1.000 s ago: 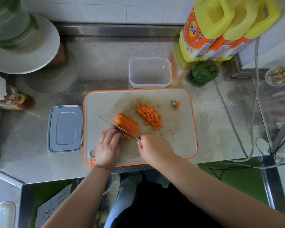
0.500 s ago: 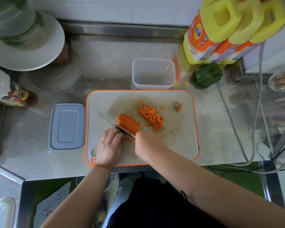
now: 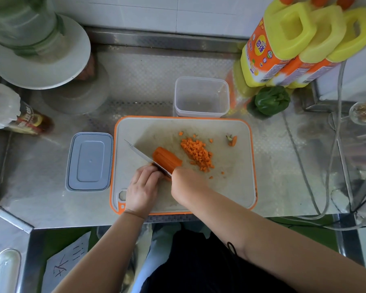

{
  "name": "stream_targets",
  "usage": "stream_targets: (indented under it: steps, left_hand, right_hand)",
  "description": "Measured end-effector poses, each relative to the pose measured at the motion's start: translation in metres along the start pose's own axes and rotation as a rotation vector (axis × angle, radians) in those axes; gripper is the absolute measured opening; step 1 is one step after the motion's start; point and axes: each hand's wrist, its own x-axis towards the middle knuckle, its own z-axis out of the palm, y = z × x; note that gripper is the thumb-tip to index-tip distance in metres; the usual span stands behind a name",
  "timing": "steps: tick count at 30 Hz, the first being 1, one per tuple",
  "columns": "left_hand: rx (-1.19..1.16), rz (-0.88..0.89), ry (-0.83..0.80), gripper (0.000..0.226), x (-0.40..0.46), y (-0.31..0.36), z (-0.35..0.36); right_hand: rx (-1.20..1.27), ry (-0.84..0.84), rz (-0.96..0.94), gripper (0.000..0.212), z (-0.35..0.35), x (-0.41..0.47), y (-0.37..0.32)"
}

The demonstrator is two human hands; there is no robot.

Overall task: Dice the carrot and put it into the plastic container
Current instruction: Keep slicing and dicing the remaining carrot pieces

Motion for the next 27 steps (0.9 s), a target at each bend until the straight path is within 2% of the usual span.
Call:
stream_targets:
  steps: [11, 21, 27]
  left_hand:
    - [0.007, 0.027, -0.001, 0.021, -0.002, -0.003, 0.001]
    - [-0.016, 0.000, 0.059, 0.027, -0.002, -0.002, 0.002]
    - [-0.084, -0.021, 0.086, 0.008, 0.003, 0.001, -0.001]
  right_hand:
    - [-0.002, 0.018, 0.004, 0.027, 0.015, 0.001, 0.008]
    - [0.105, 0.026, -0.097, 0.024, 0.004, 0.001, 0.026]
    - [0.098, 0.020, -0.113, 0.017, 0.005, -0.007, 0.032]
